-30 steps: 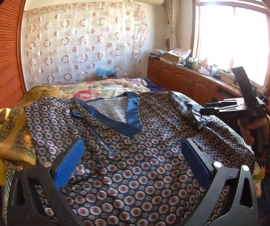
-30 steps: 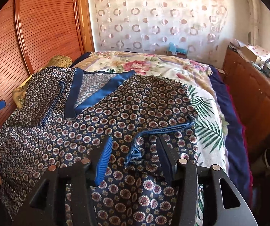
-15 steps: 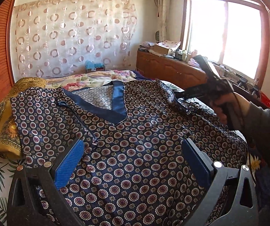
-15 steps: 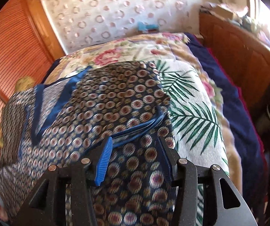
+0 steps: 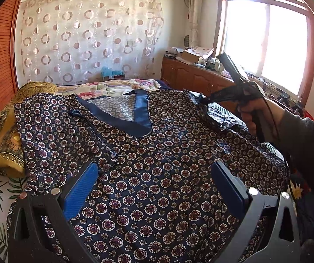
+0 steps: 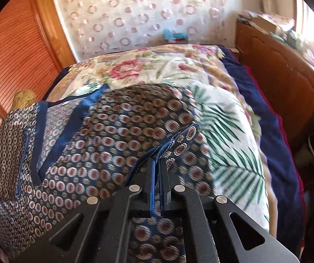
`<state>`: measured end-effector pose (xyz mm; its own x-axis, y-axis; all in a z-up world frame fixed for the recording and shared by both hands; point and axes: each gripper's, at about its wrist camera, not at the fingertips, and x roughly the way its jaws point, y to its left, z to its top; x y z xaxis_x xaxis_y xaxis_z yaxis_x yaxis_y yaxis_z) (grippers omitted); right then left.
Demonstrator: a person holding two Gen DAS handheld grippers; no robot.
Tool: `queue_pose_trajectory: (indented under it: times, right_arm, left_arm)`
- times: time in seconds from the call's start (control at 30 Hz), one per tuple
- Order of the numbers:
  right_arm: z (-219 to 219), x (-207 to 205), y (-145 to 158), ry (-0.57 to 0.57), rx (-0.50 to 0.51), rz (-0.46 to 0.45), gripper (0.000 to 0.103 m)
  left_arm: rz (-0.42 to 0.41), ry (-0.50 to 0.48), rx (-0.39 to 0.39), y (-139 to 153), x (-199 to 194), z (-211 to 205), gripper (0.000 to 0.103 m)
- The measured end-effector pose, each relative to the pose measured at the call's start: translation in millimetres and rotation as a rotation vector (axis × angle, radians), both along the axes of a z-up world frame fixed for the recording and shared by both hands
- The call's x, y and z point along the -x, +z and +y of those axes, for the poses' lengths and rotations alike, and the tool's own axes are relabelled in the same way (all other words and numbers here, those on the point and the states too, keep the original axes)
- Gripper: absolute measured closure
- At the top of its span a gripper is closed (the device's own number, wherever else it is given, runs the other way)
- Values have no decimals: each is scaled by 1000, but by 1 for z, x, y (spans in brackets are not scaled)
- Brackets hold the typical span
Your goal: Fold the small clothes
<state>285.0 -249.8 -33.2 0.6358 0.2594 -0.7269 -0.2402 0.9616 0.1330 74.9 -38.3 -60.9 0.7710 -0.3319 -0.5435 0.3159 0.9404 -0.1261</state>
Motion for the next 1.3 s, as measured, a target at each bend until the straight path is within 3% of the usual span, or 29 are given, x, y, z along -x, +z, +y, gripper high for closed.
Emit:
queue_pose_trajectory:
  times: [0.17,0.23,0.3,0.37,0.63,0.87,1.17,1.23,1.3]
  right_arm:
    - [33,3,12,78,9,-55,101]
    - [41,4,14,77,21,-69,95]
    - [46,6,15,57,49,-90,65]
    - [45,9,15,47,47,-101,50]
    - [33,8,1,22,112,-90,48]
    - [30,-2,-29,37,165,-64,48]
    - [26,-12,-48,80,150,-62,48]
    - [21,-12,-48,81,134,-58,46]
    - [22,-12,-49,90,136,-55,38]
  left_arm:
    - [3,8,3,0,-1,4,0]
    - [5,14,5,-1,-2,7,0]
    - [5,21,8,-1,-2,10,0]
    - [5,28,13,0,-2,13,0]
    - [-7,61,-2,6,-8,32,0]
    - [11,143,-33,12,-34,74,0]
    - [45,238,-90,19,-77,128,1]
    - [66,252,-99,17,-88,140,4]
    - [83,268,-99,16,-99,151,5]
